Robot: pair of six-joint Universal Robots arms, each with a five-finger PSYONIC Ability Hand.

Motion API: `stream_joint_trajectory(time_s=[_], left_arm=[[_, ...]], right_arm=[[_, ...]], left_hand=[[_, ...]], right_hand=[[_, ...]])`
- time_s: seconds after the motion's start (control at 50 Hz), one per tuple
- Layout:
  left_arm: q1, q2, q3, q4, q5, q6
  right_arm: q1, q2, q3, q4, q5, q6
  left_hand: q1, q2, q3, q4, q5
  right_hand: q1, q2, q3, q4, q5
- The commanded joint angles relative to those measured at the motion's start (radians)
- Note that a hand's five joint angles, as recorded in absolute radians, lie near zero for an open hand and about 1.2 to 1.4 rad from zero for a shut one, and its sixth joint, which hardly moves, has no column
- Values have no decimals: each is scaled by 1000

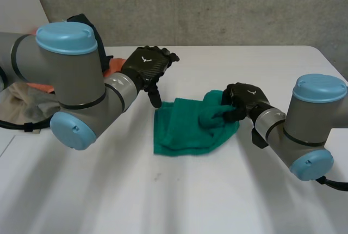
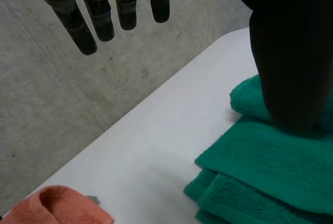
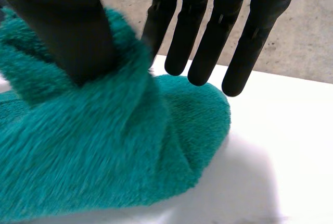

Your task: Fold the laundry.

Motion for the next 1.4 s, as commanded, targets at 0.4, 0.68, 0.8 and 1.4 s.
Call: stream_joint_trajectory(time_s=[0.4,0.68,0.8,1.4], left_arm=[[-10,28,-19,0,1,-48],[22,71,-44,3,1,-66],[68,141,-73,8,-12,-80],[24,100,-10,52,-17,-152]], right_arm=[[147,-6,-69,124,160,-169],[237,95,-202,118,221,-209],[320,92,-227,77,166,-261],[195,-69,-211,236,189,-36]], left_hand=[[-13,-28,-33,-23,-49],[-13,-28,-33,-23,-49],[-13,-28,-33,-23,-49],[-13,-28,-33,-23,-49]], right_hand=[[-389,-390,-389,-372,-365],[386,385,387,404,410],[386,385,387,404,410],[-836,-837,-835,-818,-811]])
